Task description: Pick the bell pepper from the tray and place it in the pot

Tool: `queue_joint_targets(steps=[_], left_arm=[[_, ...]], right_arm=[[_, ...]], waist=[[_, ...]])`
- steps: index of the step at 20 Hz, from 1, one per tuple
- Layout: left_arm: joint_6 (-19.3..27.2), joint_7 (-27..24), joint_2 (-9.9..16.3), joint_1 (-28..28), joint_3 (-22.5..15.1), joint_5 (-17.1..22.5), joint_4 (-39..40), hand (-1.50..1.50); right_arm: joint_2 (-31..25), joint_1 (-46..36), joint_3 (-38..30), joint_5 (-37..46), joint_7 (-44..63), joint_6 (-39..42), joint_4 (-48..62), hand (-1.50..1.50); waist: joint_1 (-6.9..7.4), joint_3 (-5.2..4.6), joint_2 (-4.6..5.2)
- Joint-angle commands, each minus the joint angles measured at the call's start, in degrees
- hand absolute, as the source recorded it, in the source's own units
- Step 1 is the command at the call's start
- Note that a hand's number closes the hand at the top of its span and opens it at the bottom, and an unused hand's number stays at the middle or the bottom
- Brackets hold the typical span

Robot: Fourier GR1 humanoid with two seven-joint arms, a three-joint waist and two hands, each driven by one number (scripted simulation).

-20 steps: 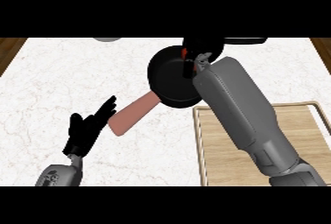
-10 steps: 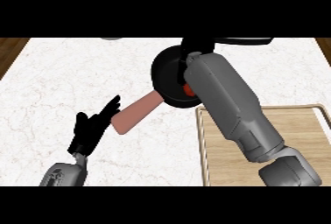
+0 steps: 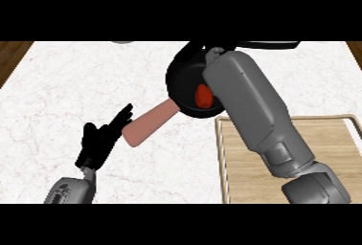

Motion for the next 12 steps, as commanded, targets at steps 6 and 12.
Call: queue_joint_targets(steps=[6,12], left_arm=[[-0.29,-0.28,1.11,1.25,1.73,0.58,0.45,0.0],[-0.03,-0.33,1.45,2.78,2.42,0.14,0.4,0.0]], right_arm=[[0.02,2.64,-6.11,-1.85,-4.75,-25.75,-5.21,-1.5],[-2.69,10.84,-8.7,-8.45,-11.85,-22.08,-17.4,-1.5]], waist=[[-2.44,-0.05,-0.67],[-4.04,-0.03,-1.16]])
